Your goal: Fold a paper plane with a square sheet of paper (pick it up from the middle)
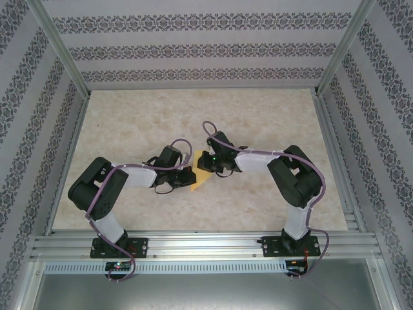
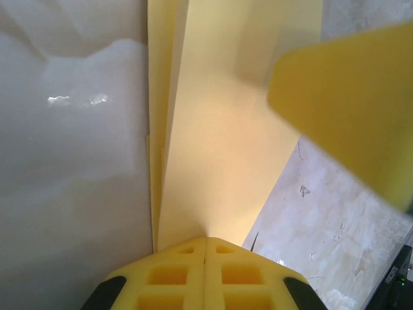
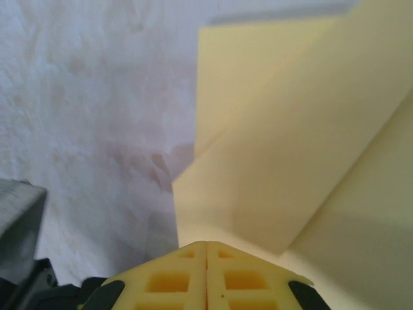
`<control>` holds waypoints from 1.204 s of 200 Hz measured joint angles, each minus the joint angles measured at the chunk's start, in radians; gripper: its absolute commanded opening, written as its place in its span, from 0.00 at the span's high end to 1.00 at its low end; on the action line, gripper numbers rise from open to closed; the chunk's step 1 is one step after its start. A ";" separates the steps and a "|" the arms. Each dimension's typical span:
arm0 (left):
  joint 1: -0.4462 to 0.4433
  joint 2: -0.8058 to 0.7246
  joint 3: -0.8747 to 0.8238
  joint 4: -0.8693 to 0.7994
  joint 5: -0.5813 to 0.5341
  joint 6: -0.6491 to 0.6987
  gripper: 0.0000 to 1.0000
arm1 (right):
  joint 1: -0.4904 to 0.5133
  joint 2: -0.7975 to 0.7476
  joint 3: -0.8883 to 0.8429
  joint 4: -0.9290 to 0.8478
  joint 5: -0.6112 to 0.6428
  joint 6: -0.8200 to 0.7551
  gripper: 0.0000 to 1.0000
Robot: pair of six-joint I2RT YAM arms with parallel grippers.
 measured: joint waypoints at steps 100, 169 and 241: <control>0.000 0.010 0.008 0.002 0.004 0.003 1.00 | -0.039 0.094 -0.001 0.114 -0.039 0.039 0.91; 0.000 0.013 0.011 0.003 0.005 0.003 1.00 | -0.047 0.092 -0.004 0.119 -0.042 0.036 0.89; 0.000 0.019 0.015 0.008 0.009 0.003 1.00 | -0.068 0.107 -0.003 0.147 -0.087 0.050 0.88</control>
